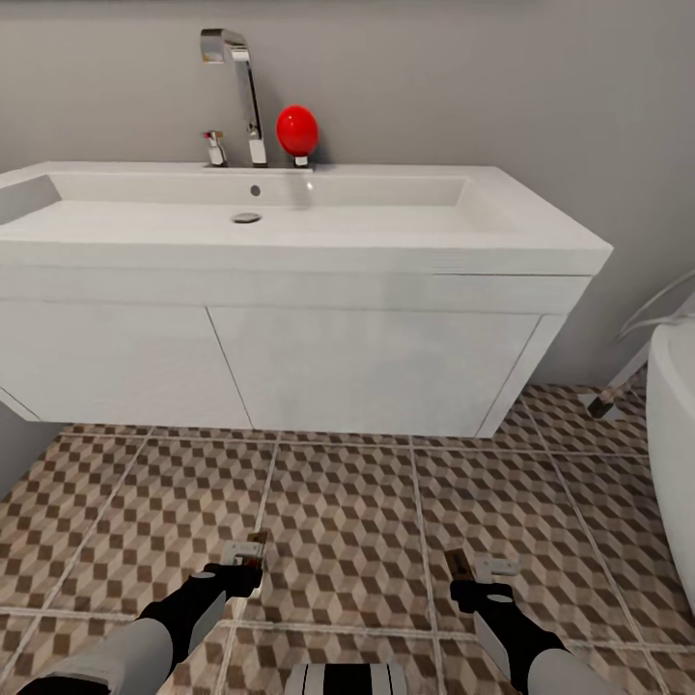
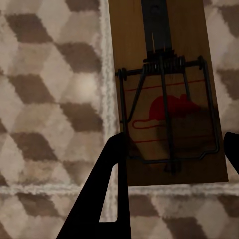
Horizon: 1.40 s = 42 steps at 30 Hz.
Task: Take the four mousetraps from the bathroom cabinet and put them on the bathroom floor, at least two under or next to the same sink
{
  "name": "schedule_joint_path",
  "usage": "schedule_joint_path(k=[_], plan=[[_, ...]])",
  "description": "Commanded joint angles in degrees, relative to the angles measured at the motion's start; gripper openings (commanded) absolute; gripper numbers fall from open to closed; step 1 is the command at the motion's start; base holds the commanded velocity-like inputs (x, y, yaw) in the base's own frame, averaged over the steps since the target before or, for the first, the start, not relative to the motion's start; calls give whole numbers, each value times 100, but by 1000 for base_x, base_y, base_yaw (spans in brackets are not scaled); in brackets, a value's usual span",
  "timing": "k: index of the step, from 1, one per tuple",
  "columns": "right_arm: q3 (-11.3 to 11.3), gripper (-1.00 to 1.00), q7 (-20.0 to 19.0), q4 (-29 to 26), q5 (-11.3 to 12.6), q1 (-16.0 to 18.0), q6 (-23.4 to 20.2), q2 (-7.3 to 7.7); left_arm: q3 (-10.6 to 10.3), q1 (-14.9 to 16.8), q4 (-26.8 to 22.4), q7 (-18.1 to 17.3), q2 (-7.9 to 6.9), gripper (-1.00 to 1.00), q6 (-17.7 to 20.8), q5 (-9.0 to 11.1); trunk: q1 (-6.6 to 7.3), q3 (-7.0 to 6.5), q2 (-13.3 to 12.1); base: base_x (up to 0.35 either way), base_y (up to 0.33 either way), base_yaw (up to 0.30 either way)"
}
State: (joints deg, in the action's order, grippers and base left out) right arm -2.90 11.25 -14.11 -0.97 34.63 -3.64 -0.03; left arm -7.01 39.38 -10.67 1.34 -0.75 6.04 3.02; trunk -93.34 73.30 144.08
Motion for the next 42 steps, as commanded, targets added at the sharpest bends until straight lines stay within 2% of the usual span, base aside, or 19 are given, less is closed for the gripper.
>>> schedule_joint_path(k=[1,16,33,42], plan=[[-26,-100,0,-11,-9,0,-31,-3,-46,-1,-14,15,-4,-100,31,32,1,12,1,0,0,0],[-26,-100,-7,-13,-9,0,-31,-2,-46,-1,-91,15,-55,-100,-5,40,1,120,1,0,0,0],[-41,-100,-6,-13,-4,0,-23,12,-46,-1,-111,15,-57,-100,-23,40,1,135,1,0,0,0],[-41,-100,-3,-13,4,0,-23,5,-46,-1,-139,15,-57,-100,-24,40,1,196,1,0,0,0]])
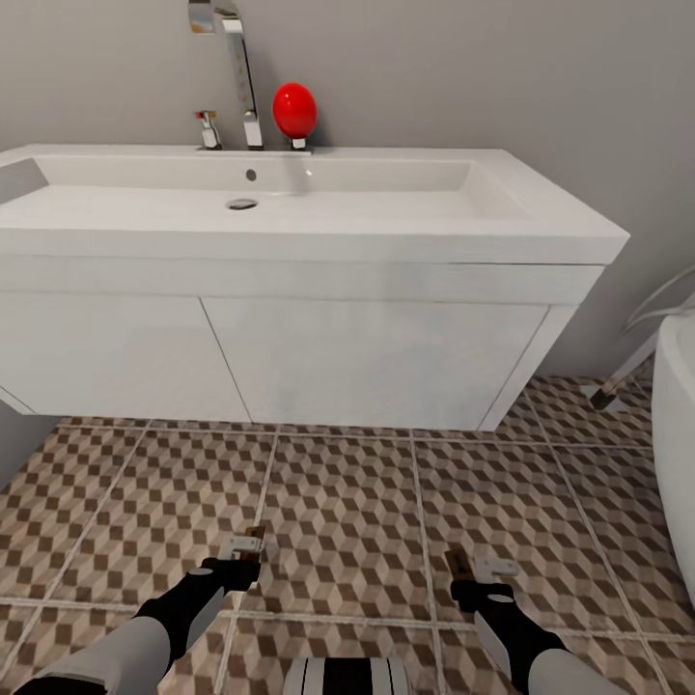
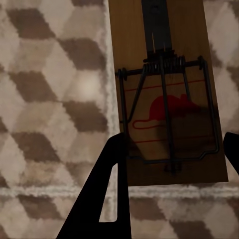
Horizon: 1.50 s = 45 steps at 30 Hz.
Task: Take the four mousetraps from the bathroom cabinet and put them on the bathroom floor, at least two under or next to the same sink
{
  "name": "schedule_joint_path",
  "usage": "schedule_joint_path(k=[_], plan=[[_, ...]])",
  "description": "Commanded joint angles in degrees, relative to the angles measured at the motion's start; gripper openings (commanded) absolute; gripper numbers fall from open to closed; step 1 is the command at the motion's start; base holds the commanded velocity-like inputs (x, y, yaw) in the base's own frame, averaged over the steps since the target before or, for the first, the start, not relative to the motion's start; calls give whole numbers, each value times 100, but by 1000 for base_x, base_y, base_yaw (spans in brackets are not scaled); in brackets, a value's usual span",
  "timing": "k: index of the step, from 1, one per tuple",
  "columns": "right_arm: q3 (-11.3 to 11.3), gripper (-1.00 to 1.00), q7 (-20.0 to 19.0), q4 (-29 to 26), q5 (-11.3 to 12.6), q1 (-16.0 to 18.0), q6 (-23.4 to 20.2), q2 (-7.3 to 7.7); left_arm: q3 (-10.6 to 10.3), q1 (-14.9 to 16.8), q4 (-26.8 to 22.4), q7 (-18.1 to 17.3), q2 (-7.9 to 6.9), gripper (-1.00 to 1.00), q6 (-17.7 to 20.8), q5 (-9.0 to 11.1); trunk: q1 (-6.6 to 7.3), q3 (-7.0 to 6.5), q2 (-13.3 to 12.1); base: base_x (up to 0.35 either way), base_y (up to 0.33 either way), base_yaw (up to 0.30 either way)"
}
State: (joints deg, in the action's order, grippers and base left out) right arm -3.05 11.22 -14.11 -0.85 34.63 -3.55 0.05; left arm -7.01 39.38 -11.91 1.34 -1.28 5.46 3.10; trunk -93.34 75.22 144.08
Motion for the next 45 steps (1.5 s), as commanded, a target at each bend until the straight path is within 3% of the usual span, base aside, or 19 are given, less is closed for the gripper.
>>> schedule_joint_path(k=[1,45], plan=[[-25,-100,1,-13,-9,0,-31,-3,-46,-1,-20,15,-4,-100,34,32,1,12,1,0,0,0],[-20,-100,3,-13,-20,0,-30,-5,-46,-1,-27,45,-4,-100,111,32,1,240,1,0,0,0]])
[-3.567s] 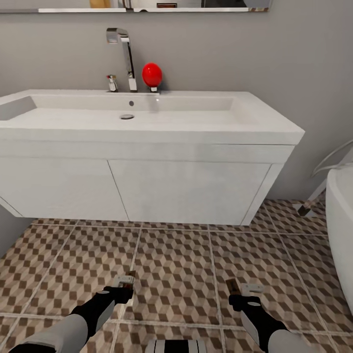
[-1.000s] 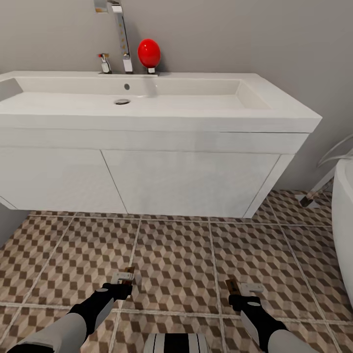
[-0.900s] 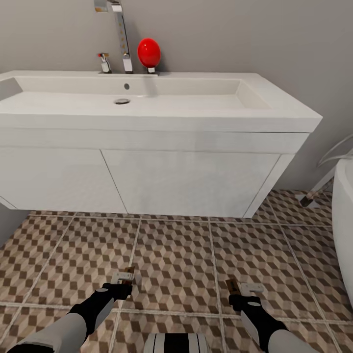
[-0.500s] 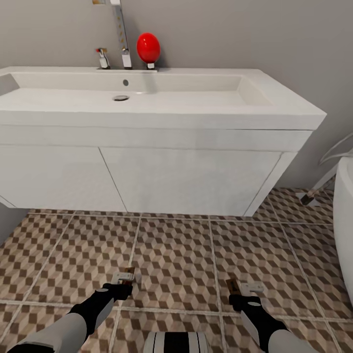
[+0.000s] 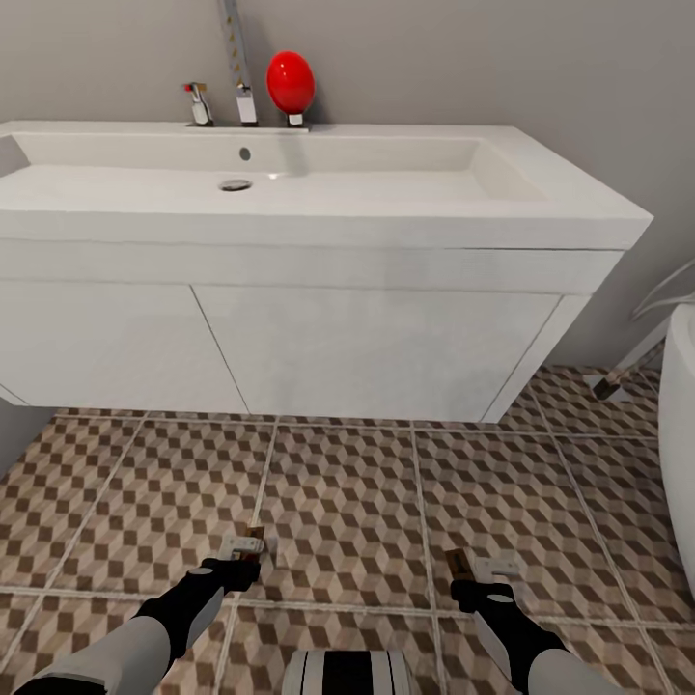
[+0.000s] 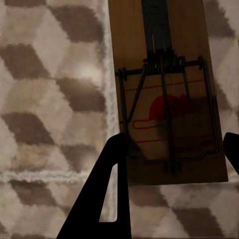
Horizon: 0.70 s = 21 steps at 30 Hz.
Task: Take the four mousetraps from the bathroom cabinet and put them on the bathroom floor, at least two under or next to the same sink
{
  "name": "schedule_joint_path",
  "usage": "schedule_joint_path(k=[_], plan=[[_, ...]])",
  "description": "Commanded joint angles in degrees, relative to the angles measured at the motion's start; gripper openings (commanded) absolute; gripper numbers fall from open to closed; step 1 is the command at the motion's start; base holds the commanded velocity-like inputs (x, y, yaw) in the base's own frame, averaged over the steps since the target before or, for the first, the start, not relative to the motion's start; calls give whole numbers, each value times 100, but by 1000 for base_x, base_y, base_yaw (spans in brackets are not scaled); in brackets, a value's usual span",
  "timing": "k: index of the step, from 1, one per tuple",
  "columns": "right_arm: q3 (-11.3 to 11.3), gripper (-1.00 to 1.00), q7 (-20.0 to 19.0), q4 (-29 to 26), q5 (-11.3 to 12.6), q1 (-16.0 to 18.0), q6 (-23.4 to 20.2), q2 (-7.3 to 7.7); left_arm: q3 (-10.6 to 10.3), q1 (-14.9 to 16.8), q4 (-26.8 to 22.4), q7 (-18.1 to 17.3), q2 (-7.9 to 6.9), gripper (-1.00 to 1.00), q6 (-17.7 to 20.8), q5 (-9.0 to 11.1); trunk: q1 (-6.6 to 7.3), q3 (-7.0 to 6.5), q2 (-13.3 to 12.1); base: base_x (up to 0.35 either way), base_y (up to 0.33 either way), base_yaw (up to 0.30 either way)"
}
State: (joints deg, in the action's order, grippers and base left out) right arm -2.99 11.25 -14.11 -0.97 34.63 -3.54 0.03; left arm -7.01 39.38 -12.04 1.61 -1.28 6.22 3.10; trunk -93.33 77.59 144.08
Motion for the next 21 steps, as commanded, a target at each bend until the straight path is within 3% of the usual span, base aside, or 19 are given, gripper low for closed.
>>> schedule_joint_path(k=[1,5,13,21], plan=[[-26,-100,0,-13,-9,-1,-32,-3,-46,-1,-15,26,-4,-100,44,33,1,9,1,0,0,0],[-26,-100,0,-13,-9,-1,-32,-3,-46,-1,-18,52,-4,-100,138,33,1,32,1,0,0,0],[-25,-100,0,-13,-9,-1,-33,-2,-46,-1,-225,69,-18,-100,724,33,1,72,1,0,0,0],[-26,-100,-1,-13,-9,-1,-42,-3,-54,-1,-276,68,-21,-100,788,33,1,91,1,0,0,0]])
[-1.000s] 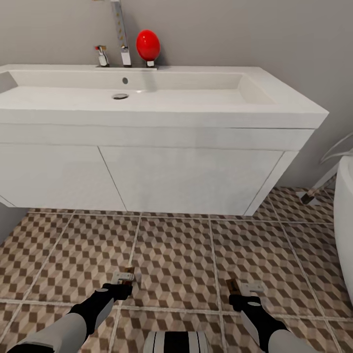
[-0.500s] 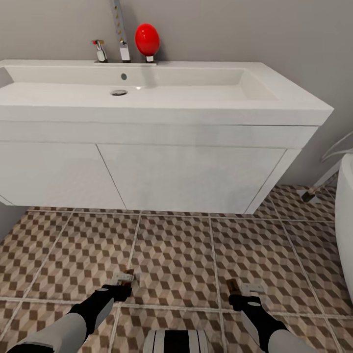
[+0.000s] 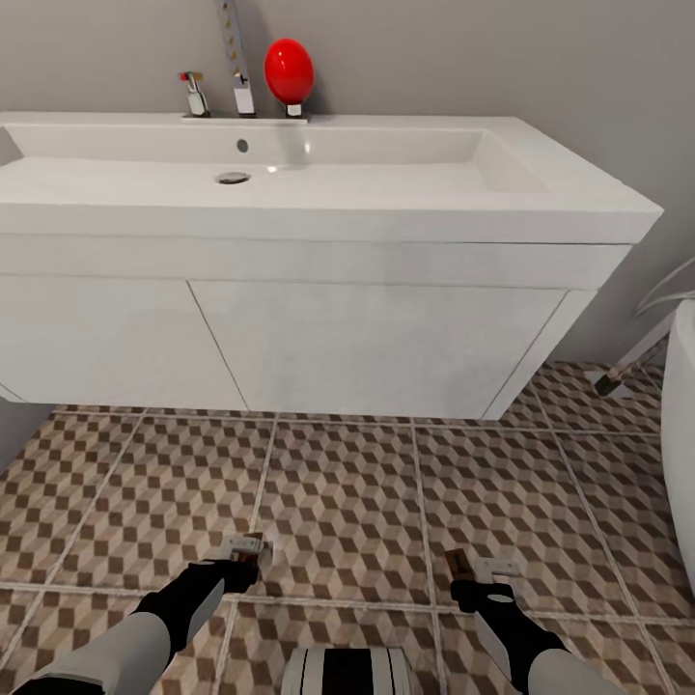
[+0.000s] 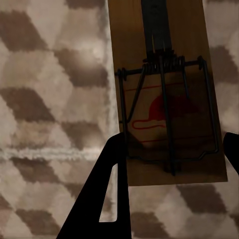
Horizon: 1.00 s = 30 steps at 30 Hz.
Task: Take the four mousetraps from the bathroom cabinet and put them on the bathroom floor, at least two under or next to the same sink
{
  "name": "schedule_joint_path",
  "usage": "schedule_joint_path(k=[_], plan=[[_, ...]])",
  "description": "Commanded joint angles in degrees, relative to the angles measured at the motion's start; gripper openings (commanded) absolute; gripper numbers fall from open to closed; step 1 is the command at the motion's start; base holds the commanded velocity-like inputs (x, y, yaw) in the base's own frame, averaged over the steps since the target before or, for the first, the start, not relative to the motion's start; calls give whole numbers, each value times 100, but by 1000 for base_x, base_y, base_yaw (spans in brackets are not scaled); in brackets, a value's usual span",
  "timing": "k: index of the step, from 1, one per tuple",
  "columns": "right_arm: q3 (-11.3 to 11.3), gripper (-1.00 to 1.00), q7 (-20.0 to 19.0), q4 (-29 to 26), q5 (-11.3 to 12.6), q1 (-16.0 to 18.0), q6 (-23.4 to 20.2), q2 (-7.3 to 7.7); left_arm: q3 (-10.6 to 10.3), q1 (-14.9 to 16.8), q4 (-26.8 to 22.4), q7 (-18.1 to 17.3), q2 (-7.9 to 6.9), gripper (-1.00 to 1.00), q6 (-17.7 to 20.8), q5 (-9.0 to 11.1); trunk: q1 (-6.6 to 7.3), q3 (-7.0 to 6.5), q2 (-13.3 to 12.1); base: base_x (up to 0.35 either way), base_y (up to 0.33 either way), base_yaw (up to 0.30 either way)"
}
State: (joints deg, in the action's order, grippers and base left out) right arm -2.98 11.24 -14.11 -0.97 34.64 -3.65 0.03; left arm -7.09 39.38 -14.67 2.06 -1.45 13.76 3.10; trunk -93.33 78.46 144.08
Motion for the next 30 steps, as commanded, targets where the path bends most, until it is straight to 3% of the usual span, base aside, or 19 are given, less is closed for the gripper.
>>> schedule_joint_path(k=[1,30], plan=[[-27,-100,1,-13,-9,-1,-34,-3,-46,-1,-15,22,-6,-100,27,33,1,4,1,0,0,0],[13,-100,-58,-11,26,-1,-160,21,-38,-1,-29,22,-60,-100,-154,34,1,96,1,0,0,0]])
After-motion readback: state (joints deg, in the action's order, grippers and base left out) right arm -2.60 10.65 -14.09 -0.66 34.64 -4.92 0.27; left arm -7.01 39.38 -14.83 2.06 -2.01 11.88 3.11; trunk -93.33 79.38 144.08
